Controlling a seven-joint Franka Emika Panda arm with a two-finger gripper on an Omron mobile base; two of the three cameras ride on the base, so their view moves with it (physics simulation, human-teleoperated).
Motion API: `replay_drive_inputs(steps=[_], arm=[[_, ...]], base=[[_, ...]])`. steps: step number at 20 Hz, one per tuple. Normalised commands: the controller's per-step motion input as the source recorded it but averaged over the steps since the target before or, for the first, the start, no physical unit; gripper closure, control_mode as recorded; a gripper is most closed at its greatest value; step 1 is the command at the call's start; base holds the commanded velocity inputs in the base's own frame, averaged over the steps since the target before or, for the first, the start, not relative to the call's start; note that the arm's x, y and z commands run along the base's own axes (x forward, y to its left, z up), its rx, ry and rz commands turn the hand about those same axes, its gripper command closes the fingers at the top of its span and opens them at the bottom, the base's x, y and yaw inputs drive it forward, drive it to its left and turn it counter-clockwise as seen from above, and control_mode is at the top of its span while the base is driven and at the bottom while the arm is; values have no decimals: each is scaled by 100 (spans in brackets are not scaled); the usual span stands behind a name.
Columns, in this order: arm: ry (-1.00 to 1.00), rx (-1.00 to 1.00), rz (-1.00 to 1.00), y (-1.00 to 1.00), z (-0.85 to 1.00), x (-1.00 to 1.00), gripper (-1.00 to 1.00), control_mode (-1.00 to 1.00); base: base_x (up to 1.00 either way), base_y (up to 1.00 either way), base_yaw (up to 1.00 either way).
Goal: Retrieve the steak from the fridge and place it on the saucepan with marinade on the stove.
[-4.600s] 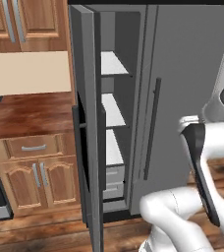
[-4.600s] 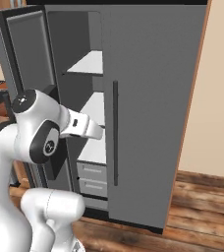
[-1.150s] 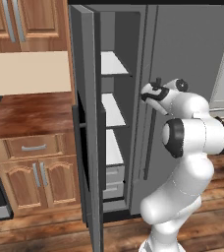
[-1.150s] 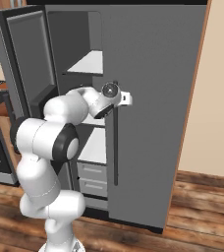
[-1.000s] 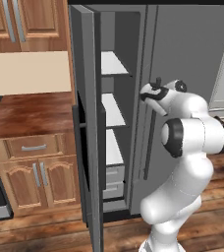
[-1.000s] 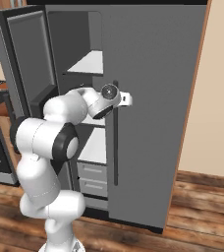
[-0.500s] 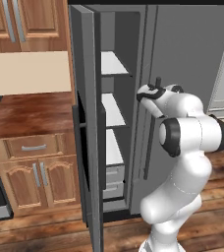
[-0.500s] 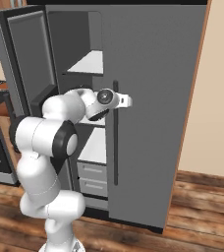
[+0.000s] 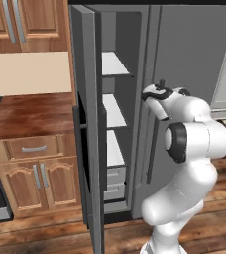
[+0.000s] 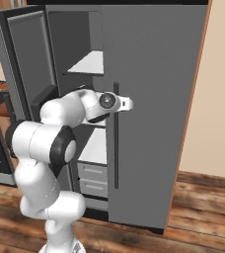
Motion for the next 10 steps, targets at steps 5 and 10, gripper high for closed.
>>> replay_drive_inputs(steps=[5, 10], arm=[[-4, 0, 16, -25, 0, -53, 100, -100], [0, 0, 17, -14, 0, -6, 100, -100]], base=[[0, 0, 0], [0, 0, 0]])
